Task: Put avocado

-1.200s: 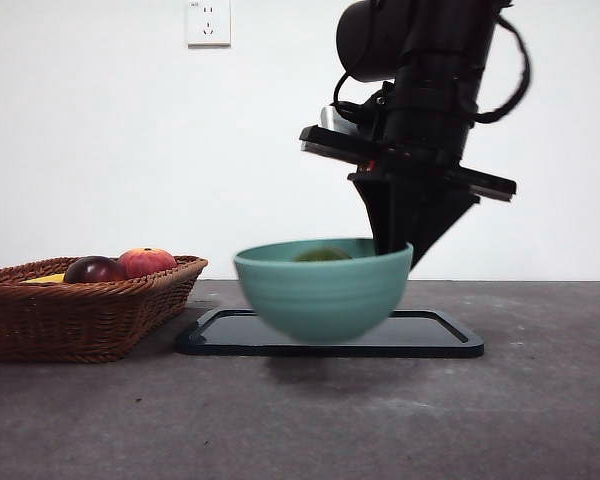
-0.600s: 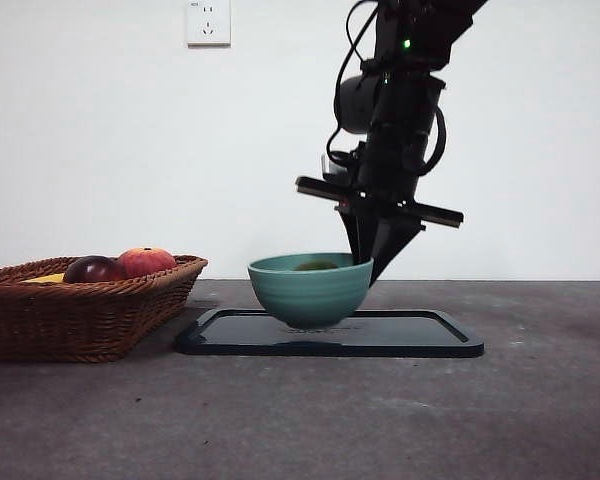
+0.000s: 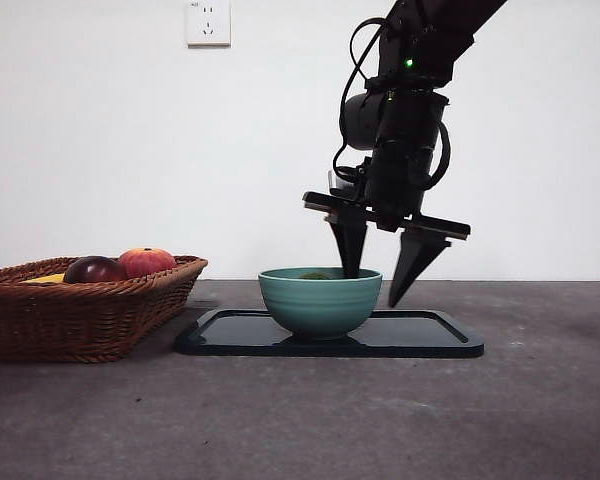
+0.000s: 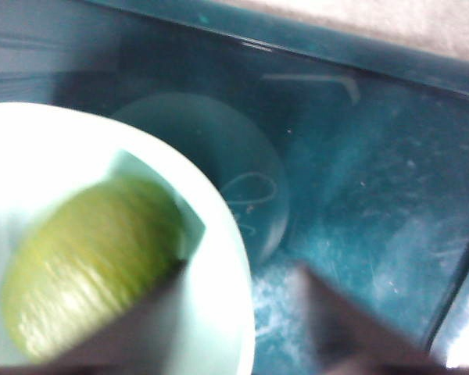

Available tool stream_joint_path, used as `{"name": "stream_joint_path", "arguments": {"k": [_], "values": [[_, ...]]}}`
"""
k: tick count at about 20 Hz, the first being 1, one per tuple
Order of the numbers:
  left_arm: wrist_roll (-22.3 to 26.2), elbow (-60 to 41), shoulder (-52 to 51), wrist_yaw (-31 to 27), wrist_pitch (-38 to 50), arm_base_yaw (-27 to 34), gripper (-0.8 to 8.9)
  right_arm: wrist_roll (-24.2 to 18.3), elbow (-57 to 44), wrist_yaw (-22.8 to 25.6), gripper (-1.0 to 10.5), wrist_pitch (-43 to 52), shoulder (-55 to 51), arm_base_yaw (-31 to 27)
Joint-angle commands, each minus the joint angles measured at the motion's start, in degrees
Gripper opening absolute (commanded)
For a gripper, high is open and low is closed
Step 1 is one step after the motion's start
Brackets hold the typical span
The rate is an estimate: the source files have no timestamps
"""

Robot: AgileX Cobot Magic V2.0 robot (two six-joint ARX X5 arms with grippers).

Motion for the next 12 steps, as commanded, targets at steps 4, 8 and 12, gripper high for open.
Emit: {"name": "stream_joint_path", "arguments": {"k": [4,8,12], "values": [[0.17,0.44,0.15,-0.33,0.66,-0.33,5.31,0.00,11.72,4.70,4.6,-7.82,1.84,-0.72],[0.17,0.44,0.15,-0.33,0.68,-0.33,5.31,-2.78,21.44,8.76,5.9,-16.06,1.31,-0.20],[0.17,0.44,0.15,-0.33,0.68,-0.33,5.31,-4.26,21.11,12.41,5.9,-20.17,-4.44,1.75]]}}
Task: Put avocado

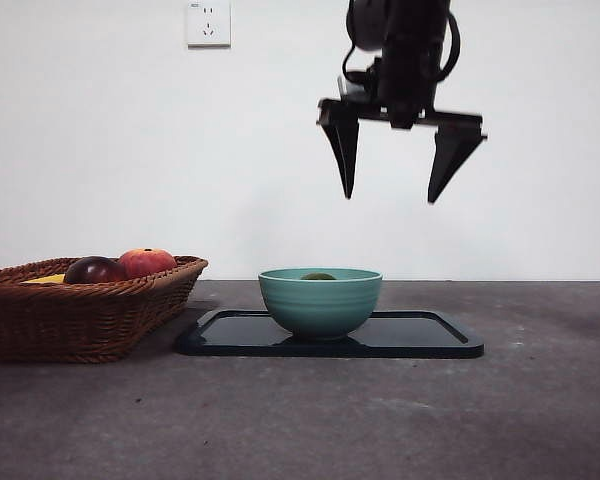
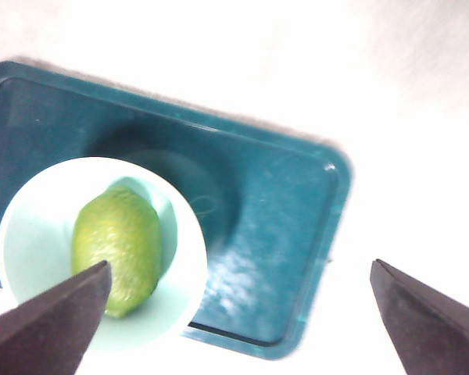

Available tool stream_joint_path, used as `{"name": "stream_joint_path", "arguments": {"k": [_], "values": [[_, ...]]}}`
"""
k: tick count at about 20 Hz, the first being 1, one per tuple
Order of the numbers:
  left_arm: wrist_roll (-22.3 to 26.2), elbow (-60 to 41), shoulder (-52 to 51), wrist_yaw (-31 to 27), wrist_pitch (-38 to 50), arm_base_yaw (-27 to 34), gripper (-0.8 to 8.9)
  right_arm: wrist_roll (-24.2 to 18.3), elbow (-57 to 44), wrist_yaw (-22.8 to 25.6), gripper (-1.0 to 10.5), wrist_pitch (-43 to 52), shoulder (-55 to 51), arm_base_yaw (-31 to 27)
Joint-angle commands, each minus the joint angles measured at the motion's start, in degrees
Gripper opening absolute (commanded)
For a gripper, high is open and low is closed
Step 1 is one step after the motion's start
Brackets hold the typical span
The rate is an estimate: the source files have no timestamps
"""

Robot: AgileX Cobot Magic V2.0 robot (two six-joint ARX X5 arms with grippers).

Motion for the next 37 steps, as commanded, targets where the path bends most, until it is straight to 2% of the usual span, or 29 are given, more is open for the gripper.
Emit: {"name": "stream_joint_path", "arguments": {"k": [1,4,7,10,12,14,18,21,26,33,34,35,36,37], "values": [[0.20,0.44,0.15,-0.33,0.66,-0.33,5.31,-1.51,-0.13,1.64,5.9,-4.28,-4.20,1.86],[0.15,0.44,0.15,-0.33,0.66,-0.33,5.31,-3.78,-5.44,2.91,5.9,-4.28,-11.37,3.56],[-0.02,0.44,0.15,-0.33,0.66,-0.33,5.31,-3.78,-18.49,7.23,5.9,-4.26,-22.47,3.93],[-0.02,0.44,0.15,-0.33,0.66,-0.33,5.31,-3.78,-32.52,8.72,5.9,-4.13,-35.67,3.93],[0.00,0.44,0.15,-0.33,0.68,-0.33,5.31,-3.76,-41.88,8.44,5.9,-0.02,-46.29,3.93],[0.00,0.44,0.15,-0.33,0.68,-0.33,5.31,-3.41,-49.86,5.95,5.9,5.16,-57.05,3.93],[0.00,0.44,0.15,-0.33,0.66,-0.33,5.31,-1.79,-60.83,4.13,5.9,6.71,-77.59,3.96],[0.00,0.44,0.15,-0.33,0.68,-0.33,5.31,-1.73,-64.85,-2.78,5.9,7.48,-90.05,4.00],[-0.02,0.44,0.15,-0.33,0.63,-0.33,5.31,-1.16,-65.72,-4.20,5.9,4.90,-102.66,4.00],[-0.17,0.44,0.15,-0.33,0.68,-0.33,5.09,-0.46,-65.72,-5.64,5.9,3.69,-104.76,3.98],[-0.17,0.44,0.15,-0.33,0.66,-0.33,4.11,-0.26,-65.72,-5.62,5.4,3.65,-104.76,3.98],[-0.17,0.44,0.15,-0.33,0.66,-0.33,2.75,-0.31,-65.72,-5.51,3.8,3.61,-104.76,3.98],[-0.20,0.44,0.15,-0.33,0.66,-0.33,0.63,-0.28,-65.72,-5.49,1.3,3.61,-104.76,3.98],[-0.15,0.44,0.15,-0.33,0.76,-0.33,0.22,-0.28,-65.72,-5.51,0.0,3.65,-104.76,3.98]]}}
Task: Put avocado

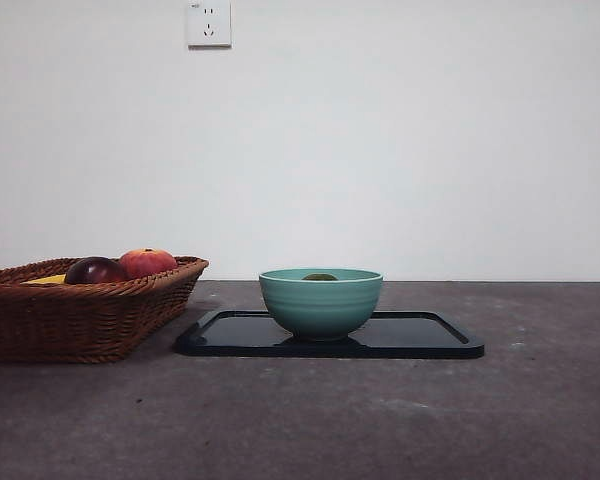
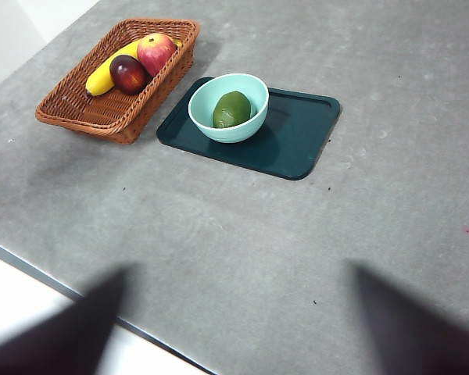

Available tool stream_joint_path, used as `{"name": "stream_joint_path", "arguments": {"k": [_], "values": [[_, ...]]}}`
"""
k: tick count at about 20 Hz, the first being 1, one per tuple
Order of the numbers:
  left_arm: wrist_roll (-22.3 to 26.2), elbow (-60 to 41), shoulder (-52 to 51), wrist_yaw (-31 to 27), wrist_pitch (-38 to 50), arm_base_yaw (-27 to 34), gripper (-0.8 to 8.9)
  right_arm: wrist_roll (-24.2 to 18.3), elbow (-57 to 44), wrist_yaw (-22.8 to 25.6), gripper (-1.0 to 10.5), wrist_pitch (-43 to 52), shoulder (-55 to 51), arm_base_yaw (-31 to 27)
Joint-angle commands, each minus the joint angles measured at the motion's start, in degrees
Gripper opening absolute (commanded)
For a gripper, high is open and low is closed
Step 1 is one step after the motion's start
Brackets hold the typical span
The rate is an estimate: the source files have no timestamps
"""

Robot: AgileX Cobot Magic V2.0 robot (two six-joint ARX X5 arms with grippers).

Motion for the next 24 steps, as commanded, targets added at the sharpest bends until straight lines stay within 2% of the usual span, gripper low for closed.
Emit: {"name": "stream_joint_path", "arguments": {"k": [1,12,14,16,22,24], "values": [[-0.15,0.44,0.15,-0.33,0.81,-0.33,0.15,0.57,0.46,-0.09,0.2,0.31,0.15,0.39],[-0.13,0.44,0.15,-0.33,0.72,-0.33,0.19,0.59,0.48,0.07,0.2,0.31,0.15,0.42],[-0.15,0.44,0.15,-0.28,0.72,1.27,0.19,0.59,0.48,0.07,0.2,0.31,0.15,0.42],[-0.15,0.44,0.39,-0.28,0.70,7.04,0.19,0.59,0.48,0.07,0.2,0.31,0.15,0.42],[-0.07,0.42,0.48,-0.28,0.72,31.45,0.19,0.59,0.48,0.07,0.2,0.31,0.15,0.42],[2.69,-1.16,0.46,-0.33,2.78,38.51,0.19,0.59,0.48,0.07,0.2,0.31,0.15,0.42]]}}
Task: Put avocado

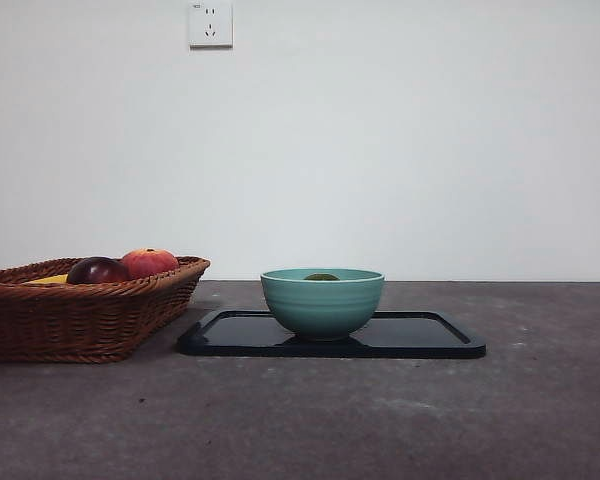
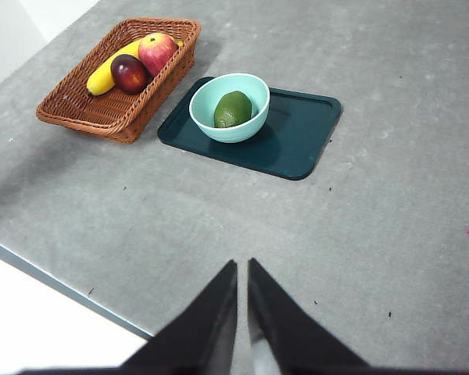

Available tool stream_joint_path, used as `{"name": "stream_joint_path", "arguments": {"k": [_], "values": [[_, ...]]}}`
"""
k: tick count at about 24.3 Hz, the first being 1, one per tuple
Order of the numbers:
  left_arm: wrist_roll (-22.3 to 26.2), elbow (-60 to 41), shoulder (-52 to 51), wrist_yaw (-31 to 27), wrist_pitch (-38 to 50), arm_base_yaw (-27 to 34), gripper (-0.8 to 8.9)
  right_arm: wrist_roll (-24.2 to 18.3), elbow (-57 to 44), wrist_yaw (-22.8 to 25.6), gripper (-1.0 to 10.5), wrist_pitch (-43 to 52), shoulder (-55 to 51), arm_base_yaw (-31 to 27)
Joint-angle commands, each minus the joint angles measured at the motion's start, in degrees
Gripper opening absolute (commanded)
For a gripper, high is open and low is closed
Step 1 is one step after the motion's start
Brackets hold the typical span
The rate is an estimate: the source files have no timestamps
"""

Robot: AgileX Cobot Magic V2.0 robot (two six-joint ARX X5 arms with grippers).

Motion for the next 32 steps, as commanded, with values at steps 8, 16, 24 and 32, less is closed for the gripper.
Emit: {"name": "stream_joint_path", "arguments": {"k": [8,16,24,32], "values": [[3.76,-36.72,-8.98,1.22,44.41,16.44,0.19,0.57,0.48,0.00,0.2,0.33,0.15,0.48],[-0.15,-55.19,-17.70,1.33,56.08,16.44,0.19,0.57,0.48,0.02,0.2,0.35,0.15,0.50],[-0.28,-60.89,-23.93,1.33,55.89,16.44,0.19,0.57,0.48,0.02,0.2,0.35,0.15,0.50],[2.78,-61.72,-26.12,1.31,52.48,16.39,0.19,0.57,0.48,0.02,0.2,0.72,0.15,0.50]]}}
